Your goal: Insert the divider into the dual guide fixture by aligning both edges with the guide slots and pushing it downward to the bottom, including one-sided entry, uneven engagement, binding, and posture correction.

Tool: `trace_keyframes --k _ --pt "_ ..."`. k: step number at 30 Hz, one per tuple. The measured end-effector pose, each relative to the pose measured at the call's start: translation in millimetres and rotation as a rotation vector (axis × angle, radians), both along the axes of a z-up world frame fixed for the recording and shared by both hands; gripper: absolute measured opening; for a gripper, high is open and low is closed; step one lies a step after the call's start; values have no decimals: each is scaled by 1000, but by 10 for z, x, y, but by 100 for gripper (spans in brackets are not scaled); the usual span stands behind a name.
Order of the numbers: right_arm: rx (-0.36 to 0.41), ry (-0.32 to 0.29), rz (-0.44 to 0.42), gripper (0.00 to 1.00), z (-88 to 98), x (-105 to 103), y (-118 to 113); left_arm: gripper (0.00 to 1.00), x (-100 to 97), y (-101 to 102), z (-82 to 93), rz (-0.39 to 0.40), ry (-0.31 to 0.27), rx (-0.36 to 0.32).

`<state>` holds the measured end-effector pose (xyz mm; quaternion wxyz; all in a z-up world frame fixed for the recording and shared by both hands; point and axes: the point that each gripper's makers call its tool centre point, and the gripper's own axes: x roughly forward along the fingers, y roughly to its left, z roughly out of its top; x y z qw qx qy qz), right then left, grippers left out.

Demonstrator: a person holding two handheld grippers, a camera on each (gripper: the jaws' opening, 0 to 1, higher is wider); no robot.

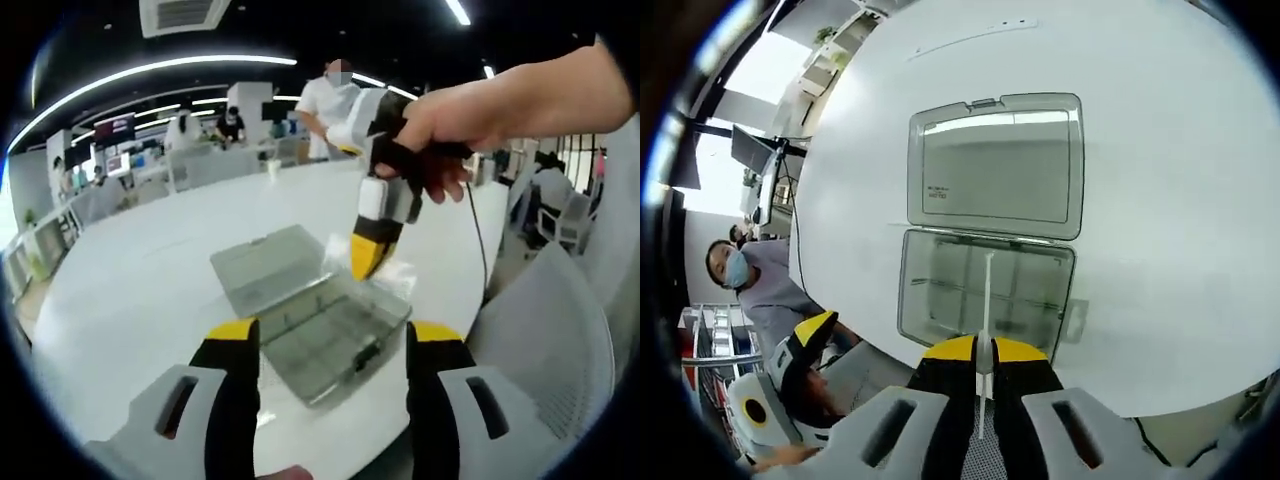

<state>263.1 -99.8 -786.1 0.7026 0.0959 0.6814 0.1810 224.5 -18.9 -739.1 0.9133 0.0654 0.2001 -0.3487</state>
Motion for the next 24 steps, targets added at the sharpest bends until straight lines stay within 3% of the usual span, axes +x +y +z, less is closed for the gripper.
trace_keyframes --k 24 --pt "-3 36 -57 0 -181 -12 -39 57 10 48 -6 -1 1 -4"
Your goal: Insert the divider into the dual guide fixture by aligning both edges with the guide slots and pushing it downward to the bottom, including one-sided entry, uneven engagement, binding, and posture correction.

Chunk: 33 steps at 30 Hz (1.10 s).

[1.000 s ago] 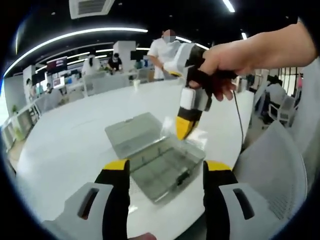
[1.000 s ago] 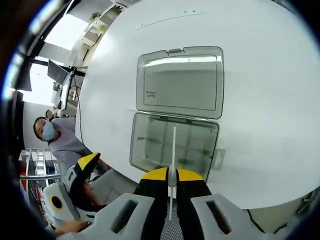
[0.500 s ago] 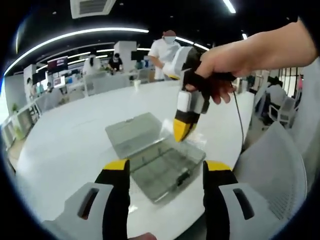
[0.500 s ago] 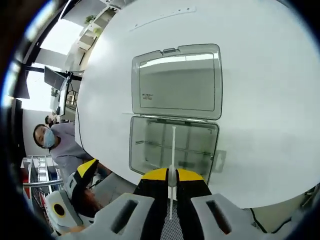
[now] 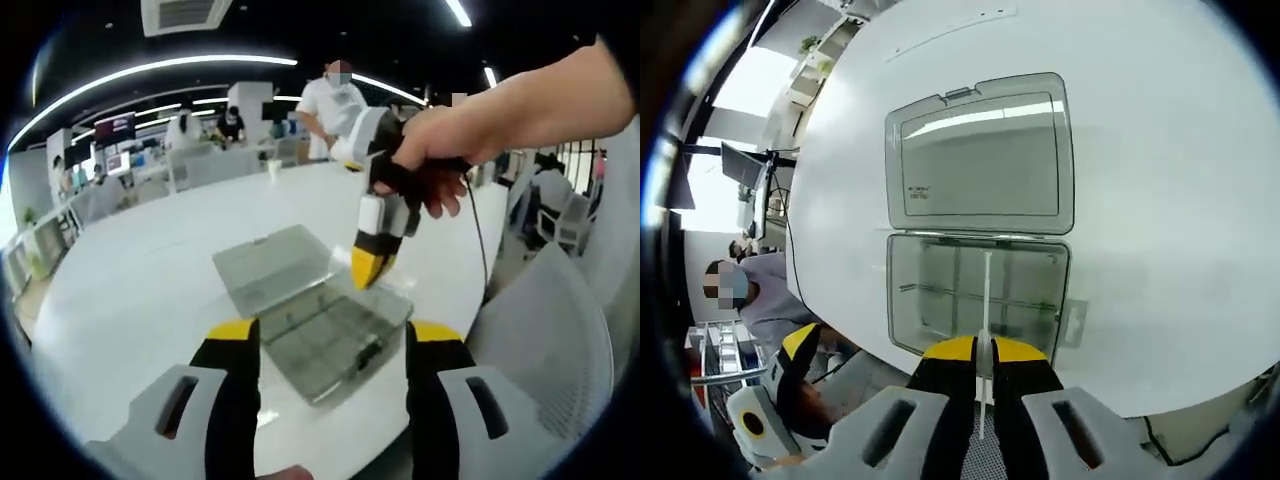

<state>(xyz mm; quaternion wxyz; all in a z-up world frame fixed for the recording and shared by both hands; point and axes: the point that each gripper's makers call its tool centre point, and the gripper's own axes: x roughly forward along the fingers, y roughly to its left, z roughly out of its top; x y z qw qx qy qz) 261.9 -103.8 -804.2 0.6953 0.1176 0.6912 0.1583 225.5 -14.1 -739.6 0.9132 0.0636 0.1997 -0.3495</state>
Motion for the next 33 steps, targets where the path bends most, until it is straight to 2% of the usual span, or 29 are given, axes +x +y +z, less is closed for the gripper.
trace_keyframes --k 33 --pt "2 34 -57 0 -139 52 45 56 4 4 -12 -2 11 -24"
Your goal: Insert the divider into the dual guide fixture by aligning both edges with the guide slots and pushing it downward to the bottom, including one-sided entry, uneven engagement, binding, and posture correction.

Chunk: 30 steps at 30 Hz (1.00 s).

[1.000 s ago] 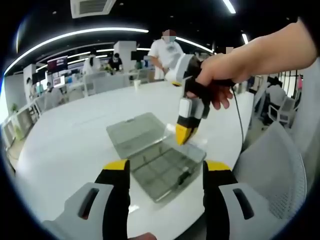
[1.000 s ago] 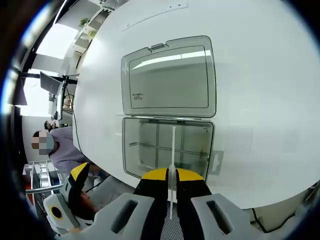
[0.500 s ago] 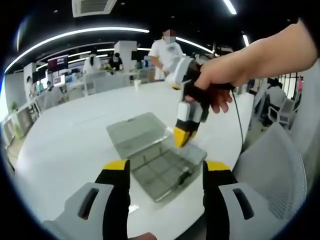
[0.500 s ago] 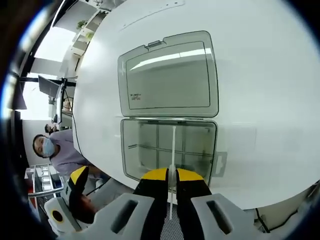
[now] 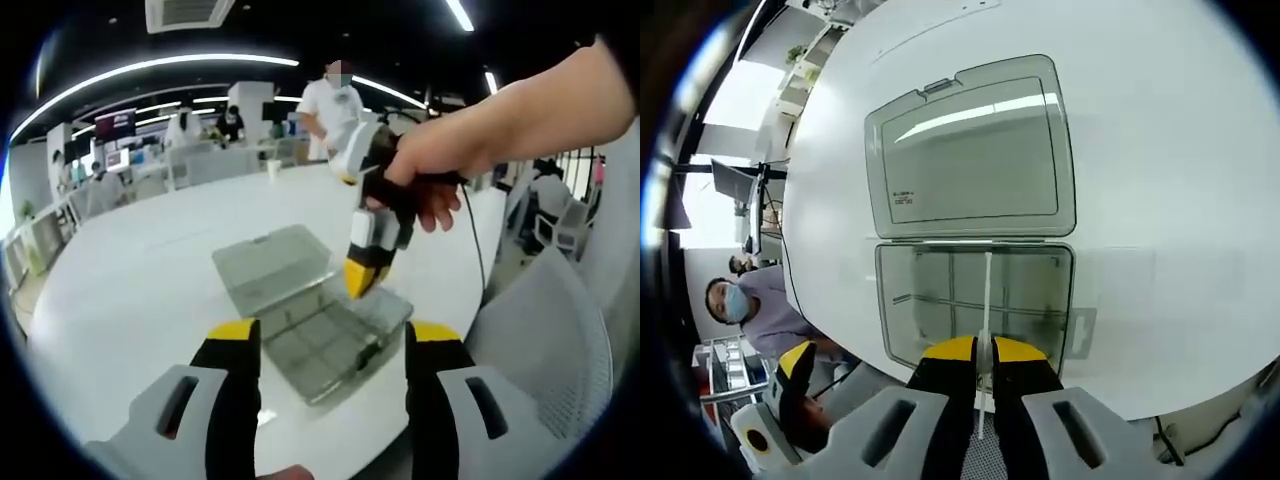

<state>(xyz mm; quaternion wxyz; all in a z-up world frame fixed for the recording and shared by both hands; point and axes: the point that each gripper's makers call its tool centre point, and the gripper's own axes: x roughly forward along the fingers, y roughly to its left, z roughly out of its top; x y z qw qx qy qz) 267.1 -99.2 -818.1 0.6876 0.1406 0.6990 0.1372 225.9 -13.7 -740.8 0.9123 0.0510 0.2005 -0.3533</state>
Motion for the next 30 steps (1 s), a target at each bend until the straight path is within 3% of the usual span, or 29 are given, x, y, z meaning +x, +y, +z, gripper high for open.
trace_keyframes --k 30 --pt "-16 20 3 0 -53 2 21 56 13 25 -8 8 6 -8"
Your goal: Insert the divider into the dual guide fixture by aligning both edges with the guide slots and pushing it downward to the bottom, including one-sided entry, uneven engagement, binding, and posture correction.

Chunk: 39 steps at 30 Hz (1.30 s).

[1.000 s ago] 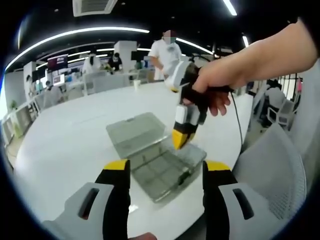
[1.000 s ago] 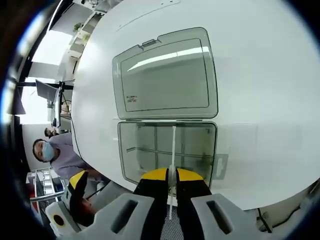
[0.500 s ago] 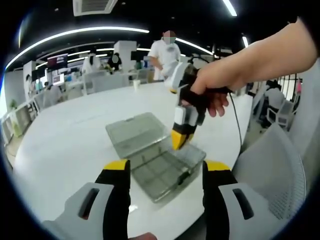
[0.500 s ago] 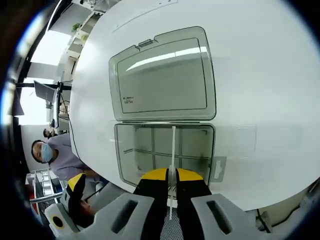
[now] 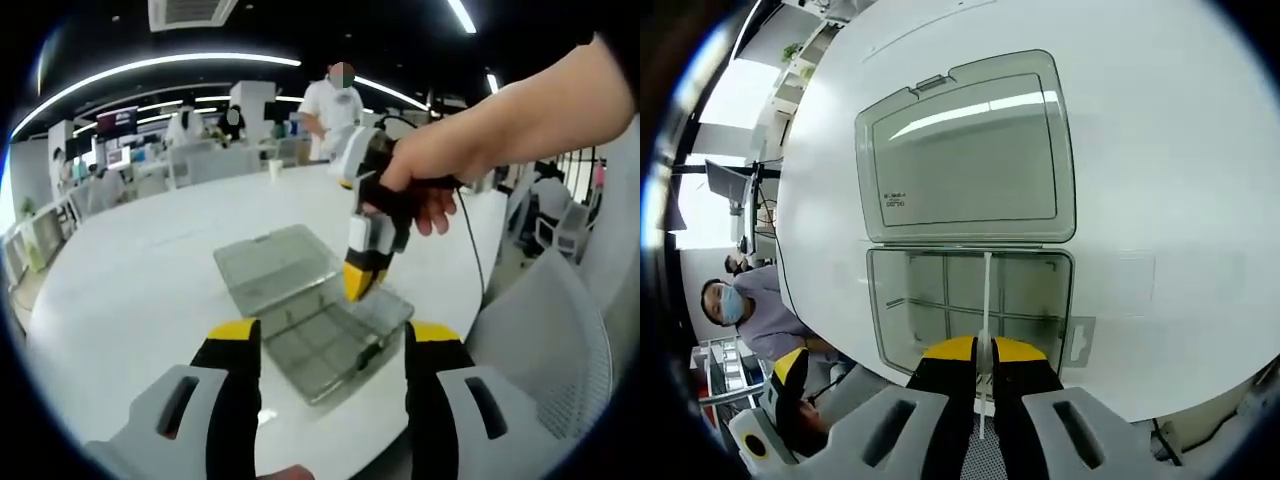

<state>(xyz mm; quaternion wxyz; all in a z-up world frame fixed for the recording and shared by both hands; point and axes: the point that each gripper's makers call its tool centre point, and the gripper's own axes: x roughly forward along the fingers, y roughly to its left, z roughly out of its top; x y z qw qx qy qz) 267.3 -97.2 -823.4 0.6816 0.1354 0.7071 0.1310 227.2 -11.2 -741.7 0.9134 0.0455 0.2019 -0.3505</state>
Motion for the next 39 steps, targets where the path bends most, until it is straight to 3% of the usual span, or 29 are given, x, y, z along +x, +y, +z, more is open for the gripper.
trace_keyframes --k 39 --pt "-13 25 -14 0 -126 2 9 56 12 9 -2 2 3 -11"
